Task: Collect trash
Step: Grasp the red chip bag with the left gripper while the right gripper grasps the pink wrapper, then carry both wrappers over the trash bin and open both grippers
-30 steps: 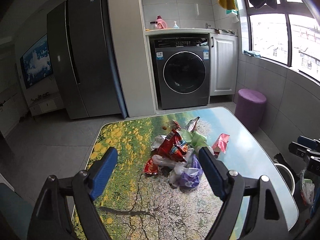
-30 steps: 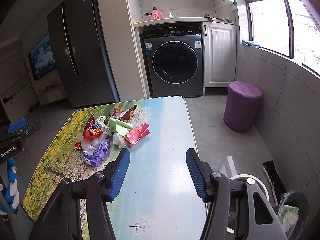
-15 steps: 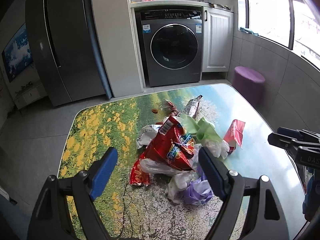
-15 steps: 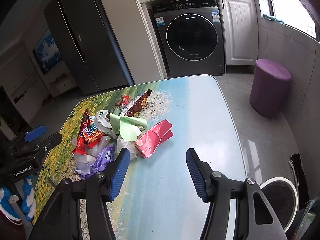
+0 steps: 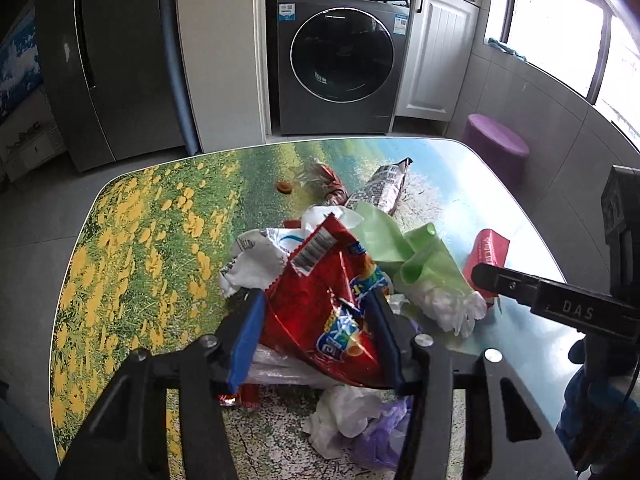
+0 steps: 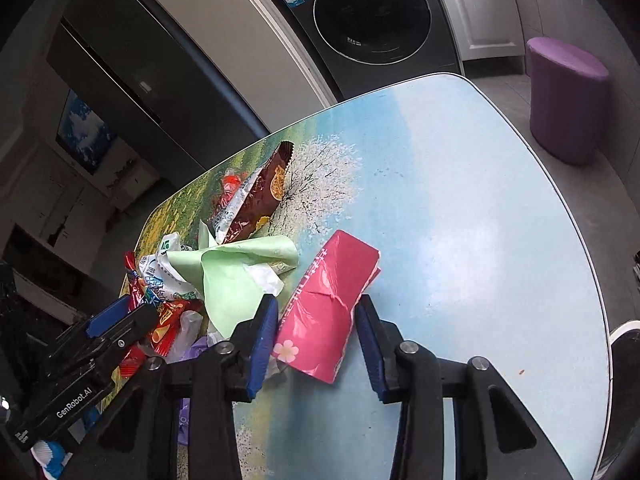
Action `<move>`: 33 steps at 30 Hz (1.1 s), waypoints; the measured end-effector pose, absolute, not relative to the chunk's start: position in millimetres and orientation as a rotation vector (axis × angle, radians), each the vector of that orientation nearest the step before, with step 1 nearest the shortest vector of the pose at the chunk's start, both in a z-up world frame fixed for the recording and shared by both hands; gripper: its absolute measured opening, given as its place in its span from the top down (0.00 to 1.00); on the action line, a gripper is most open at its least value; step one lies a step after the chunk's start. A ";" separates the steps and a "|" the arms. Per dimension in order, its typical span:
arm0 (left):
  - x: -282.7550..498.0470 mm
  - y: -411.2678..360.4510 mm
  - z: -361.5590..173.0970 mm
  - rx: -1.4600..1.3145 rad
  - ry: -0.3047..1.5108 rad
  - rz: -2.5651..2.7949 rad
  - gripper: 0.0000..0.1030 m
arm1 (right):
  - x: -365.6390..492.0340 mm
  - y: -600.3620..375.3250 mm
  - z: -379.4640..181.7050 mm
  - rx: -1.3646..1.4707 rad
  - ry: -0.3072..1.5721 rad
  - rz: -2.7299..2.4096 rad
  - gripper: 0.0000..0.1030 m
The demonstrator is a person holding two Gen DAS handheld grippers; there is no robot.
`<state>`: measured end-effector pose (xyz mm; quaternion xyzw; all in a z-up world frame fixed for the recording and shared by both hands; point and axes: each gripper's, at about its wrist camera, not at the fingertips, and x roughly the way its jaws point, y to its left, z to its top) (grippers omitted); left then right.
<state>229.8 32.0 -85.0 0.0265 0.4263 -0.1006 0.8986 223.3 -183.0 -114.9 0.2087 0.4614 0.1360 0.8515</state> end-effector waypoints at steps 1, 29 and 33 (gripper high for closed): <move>228.1 32.9 -83.8 0.051 0.878 -0.211 0.60 | 221.4 -183.5 -113.9 0.438 0.967 0.290 0.68; 138.6 34.1 19.8 -0.008 0.689 -0.327 0.96 | 109.6 -213.1 -26.8 0.402 0.729 0.307 0.74; 126.9 6.2 32.5 -0.002 0.670 -0.393 0.96 | 89.5 -236.8 -17.6 0.412 0.691 0.256 0.74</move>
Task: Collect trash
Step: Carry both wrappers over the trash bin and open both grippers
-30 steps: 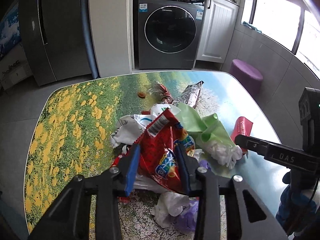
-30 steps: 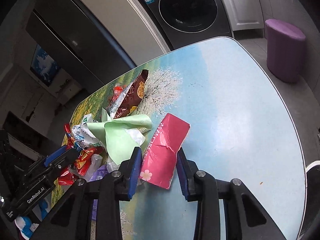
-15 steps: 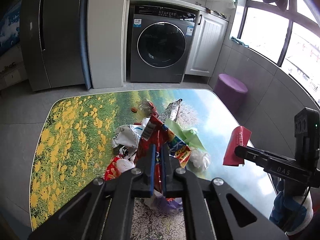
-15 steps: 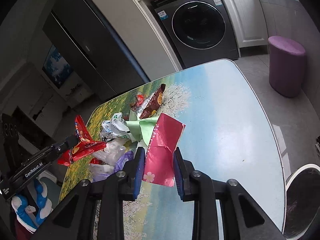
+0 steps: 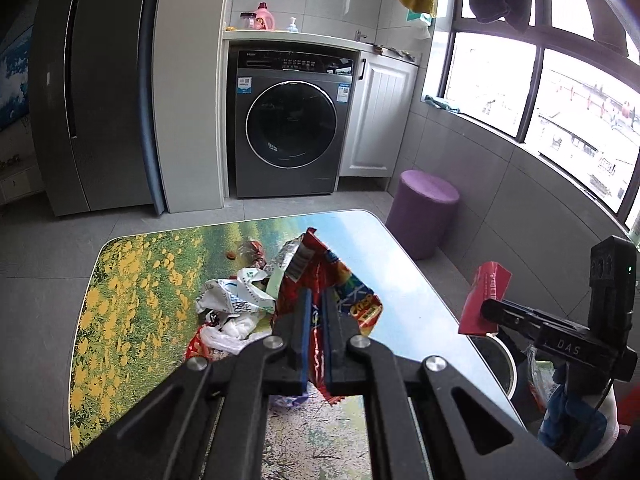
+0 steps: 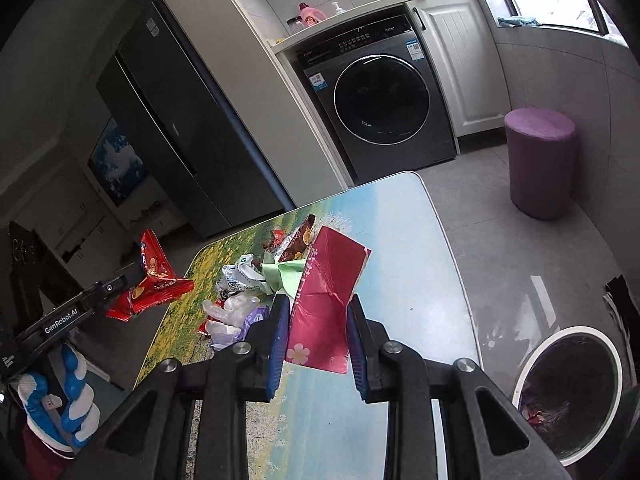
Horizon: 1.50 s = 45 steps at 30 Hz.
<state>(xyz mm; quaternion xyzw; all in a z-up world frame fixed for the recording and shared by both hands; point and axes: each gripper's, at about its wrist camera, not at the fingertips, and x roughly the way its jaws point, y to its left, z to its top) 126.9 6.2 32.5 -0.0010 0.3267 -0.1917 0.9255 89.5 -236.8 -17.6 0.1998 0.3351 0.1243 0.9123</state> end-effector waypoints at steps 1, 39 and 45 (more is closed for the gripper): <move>124.7 -2.8 34.7 -0.002 0.668 -0.413 0.96 | 83.5 -243.9 -17.0 0.414 0.682 0.237 0.74; 130.6 -350.8 -68.6 0.051 1.012 -0.973 0.49 | -0.2 -482.3 -145.7 0.546 0.895 -0.407 0.55; 119.3 -327.2 -44.0 0.067 0.926 -0.948 0.49 | -5.2 -471.4 -115.9 0.532 0.831 -0.389 0.55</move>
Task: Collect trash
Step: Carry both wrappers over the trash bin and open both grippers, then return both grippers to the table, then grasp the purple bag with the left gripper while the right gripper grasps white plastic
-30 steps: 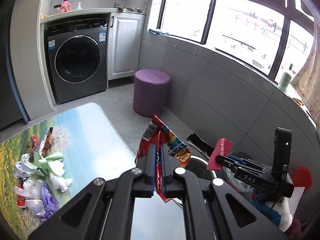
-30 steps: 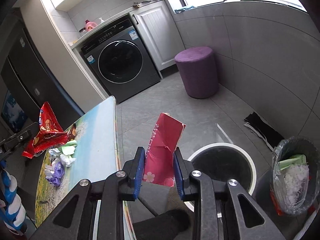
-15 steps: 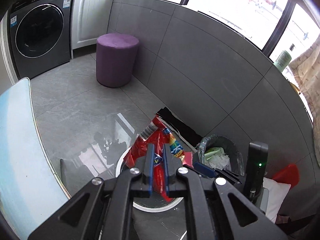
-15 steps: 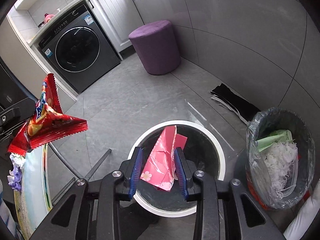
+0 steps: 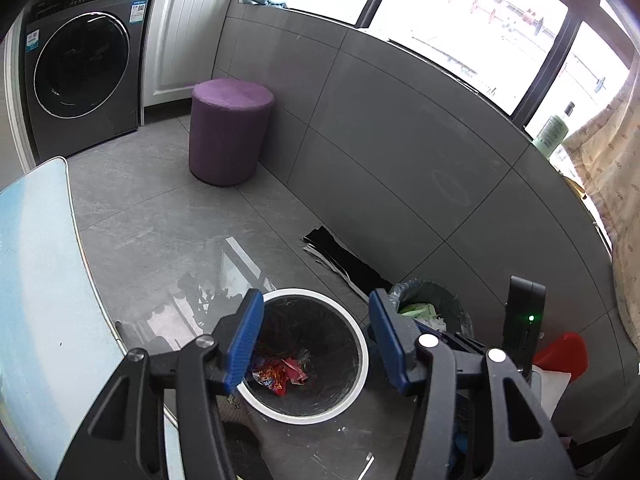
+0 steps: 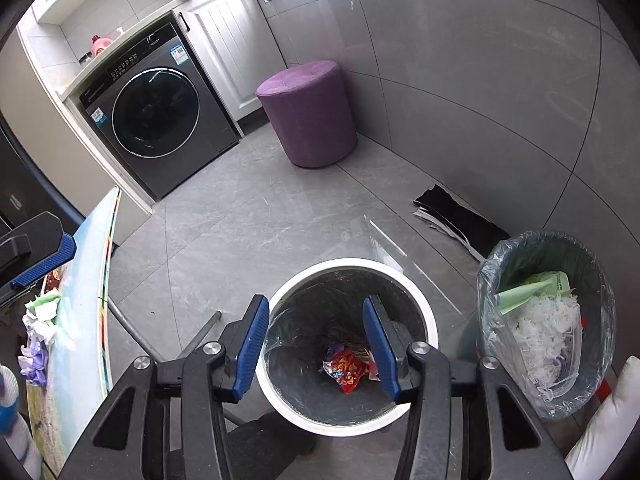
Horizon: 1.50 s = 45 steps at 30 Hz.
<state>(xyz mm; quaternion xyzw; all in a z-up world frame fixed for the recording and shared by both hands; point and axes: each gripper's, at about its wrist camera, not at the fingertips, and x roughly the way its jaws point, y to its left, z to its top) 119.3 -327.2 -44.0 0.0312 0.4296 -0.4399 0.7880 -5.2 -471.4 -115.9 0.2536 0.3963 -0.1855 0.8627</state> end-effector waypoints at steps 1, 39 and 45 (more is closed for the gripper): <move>116.9 -321.3 -38.9 0.069 0.904 -0.936 0.49 | -6.1 -467.9 -108.0 0.526 0.815 -0.382 0.55; 174.5 79.4 -35.8 -0.112 0.850 -0.288 0.48 | 112.2 -195.1 -29.3 0.250 0.800 0.274 0.55; 206.1 101.7 -65.6 -0.214 0.938 -0.260 0.49 | 159.8 -146.7 -71.5 0.210 0.912 0.363 0.57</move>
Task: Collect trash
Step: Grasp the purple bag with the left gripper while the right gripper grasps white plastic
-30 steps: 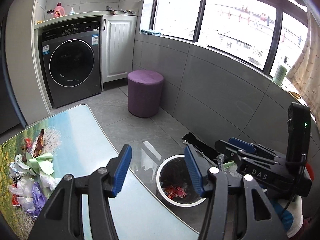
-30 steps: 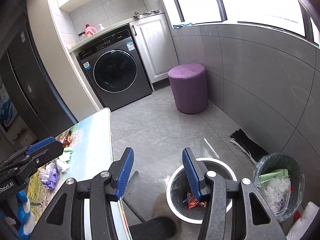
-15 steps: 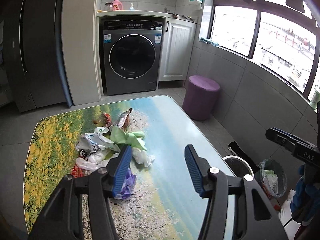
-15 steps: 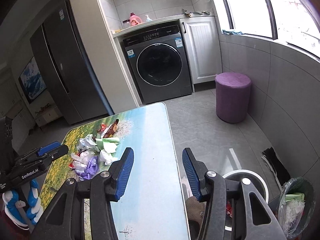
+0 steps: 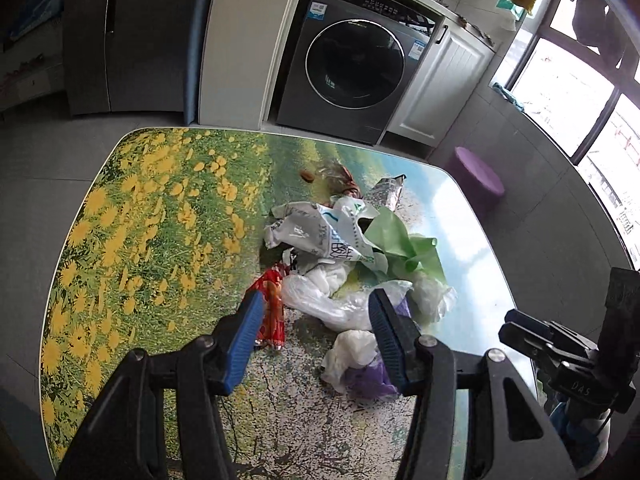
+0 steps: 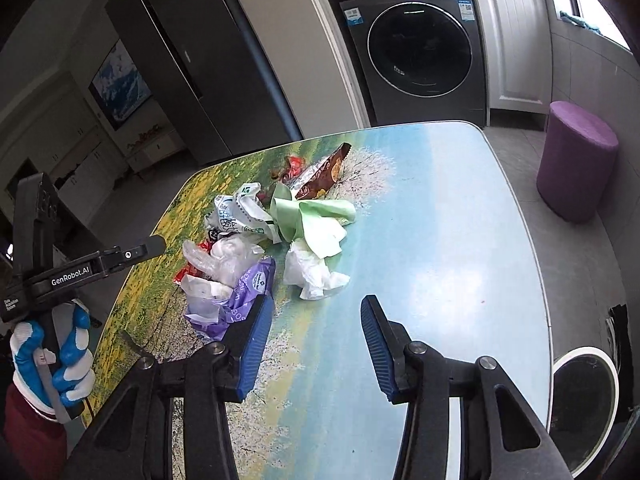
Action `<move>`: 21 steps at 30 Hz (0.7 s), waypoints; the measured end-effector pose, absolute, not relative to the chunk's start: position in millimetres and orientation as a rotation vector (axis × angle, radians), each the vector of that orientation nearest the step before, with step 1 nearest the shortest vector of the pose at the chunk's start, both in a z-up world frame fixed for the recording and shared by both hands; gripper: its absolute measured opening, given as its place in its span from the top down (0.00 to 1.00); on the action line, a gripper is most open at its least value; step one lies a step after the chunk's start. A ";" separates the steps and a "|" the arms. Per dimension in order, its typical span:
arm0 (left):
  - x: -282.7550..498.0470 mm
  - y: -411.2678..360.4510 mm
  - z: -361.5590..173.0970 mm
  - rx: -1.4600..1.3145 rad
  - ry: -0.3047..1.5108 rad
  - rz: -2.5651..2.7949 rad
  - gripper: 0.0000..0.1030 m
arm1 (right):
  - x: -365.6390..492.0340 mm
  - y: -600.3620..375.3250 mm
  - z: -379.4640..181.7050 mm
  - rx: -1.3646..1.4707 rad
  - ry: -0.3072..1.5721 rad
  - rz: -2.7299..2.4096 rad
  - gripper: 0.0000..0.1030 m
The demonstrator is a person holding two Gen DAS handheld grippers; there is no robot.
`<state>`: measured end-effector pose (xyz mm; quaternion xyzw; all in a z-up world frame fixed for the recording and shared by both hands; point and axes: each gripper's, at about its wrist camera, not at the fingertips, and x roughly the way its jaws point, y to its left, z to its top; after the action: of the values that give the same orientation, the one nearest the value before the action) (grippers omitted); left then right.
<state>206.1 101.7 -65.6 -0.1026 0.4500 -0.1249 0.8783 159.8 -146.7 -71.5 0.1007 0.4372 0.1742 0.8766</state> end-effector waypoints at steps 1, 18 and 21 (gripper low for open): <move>212.2 104.3 -70.8 -0.229 0.951 -0.258 0.49 | 166.3 -141.9 -76.2 0.202 0.923 0.369 0.57; 236.2 90.8 -97.7 -0.300 1.006 -0.279 0.95 | 205.8 -125.0 -112.9 0.202 0.989 0.415 0.93; 229.8 90.1 -86.4 -0.296 0.973 -0.285 0.96 | 195.3 -132.9 -107.2 0.210 0.975 0.416 0.94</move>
<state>229.8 90.1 -86.4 -0.1411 0.4641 -0.1361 0.8638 195.3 -132.9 -107.2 0.0998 0.4642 0.1980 0.8575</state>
